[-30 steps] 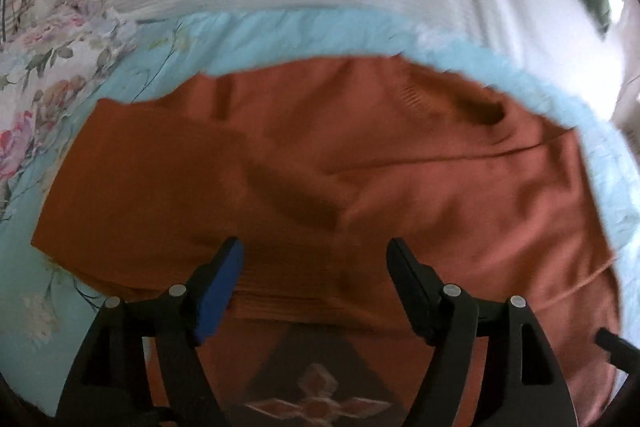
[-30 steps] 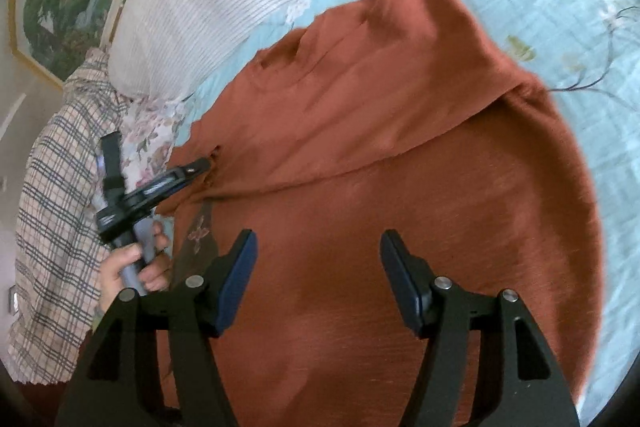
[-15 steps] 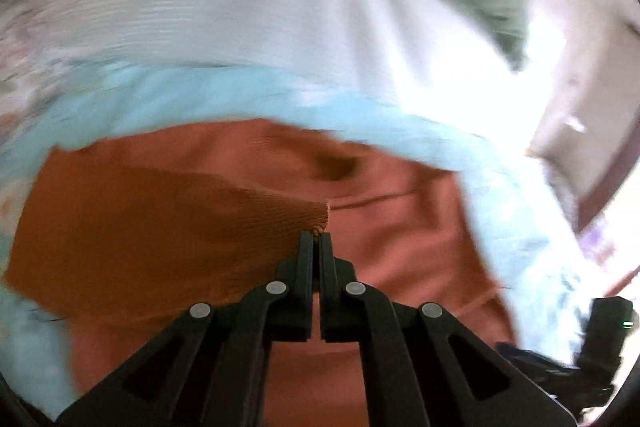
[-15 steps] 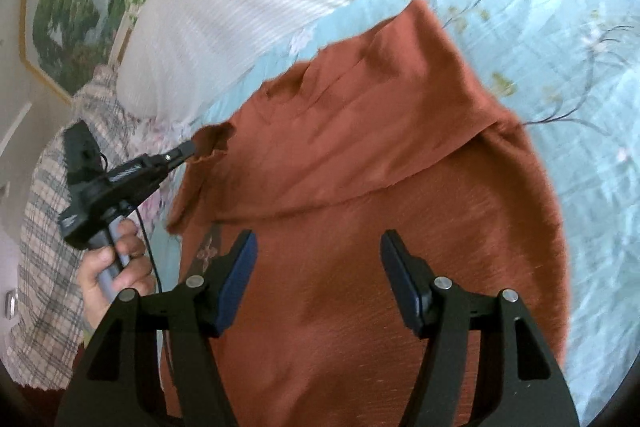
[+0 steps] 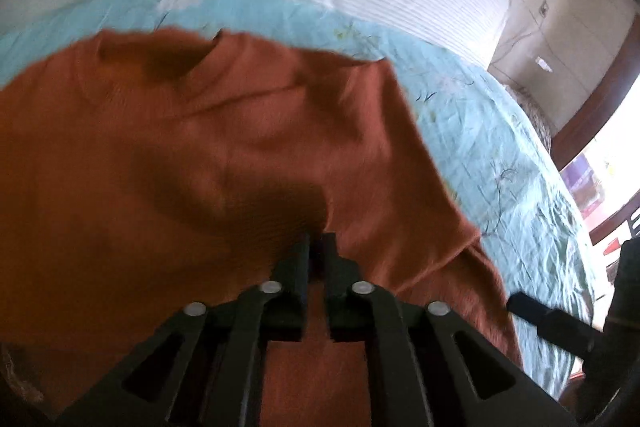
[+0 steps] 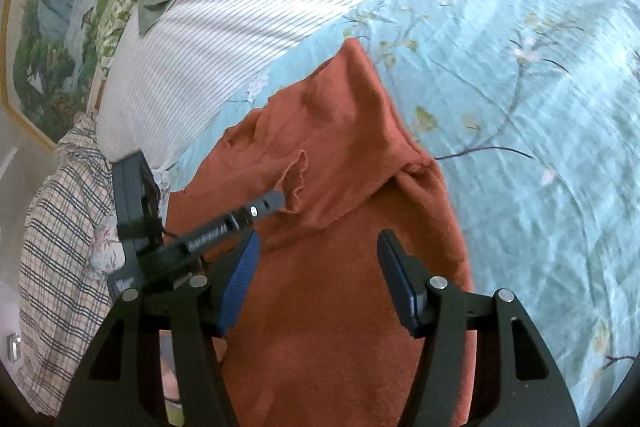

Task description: Fold small clothes

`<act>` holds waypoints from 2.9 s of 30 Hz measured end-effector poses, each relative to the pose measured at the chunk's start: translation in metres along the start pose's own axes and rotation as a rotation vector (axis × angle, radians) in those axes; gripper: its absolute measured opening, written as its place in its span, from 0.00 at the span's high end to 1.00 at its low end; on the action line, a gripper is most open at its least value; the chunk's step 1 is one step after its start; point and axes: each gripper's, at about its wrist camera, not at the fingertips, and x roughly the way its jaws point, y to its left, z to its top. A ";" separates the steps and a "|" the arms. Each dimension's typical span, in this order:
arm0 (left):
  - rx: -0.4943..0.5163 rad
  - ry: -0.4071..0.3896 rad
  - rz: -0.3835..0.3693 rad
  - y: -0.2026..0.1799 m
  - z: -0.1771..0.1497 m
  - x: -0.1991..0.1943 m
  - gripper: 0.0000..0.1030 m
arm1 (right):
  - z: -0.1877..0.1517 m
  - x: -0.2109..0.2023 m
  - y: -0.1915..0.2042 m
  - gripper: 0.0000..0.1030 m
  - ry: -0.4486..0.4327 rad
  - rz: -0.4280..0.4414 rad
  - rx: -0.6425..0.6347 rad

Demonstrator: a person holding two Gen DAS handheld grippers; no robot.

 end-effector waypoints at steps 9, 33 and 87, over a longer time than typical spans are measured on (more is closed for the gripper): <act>-0.145 -0.191 0.247 0.096 -0.064 -0.116 0.48 | 0.018 0.069 0.042 0.40 0.096 0.013 -0.112; -0.311 -0.186 0.577 0.228 -0.072 -0.129 0.72 | 0.071 0.079 0.017 0.94 0.037 -0.099 -0.108; -0.364 -0.120 0.113 0.212 -0.200 -0.220 0.39 | -0.031 -0.040 -0.051 0.50 0.148 -0.052 -0.055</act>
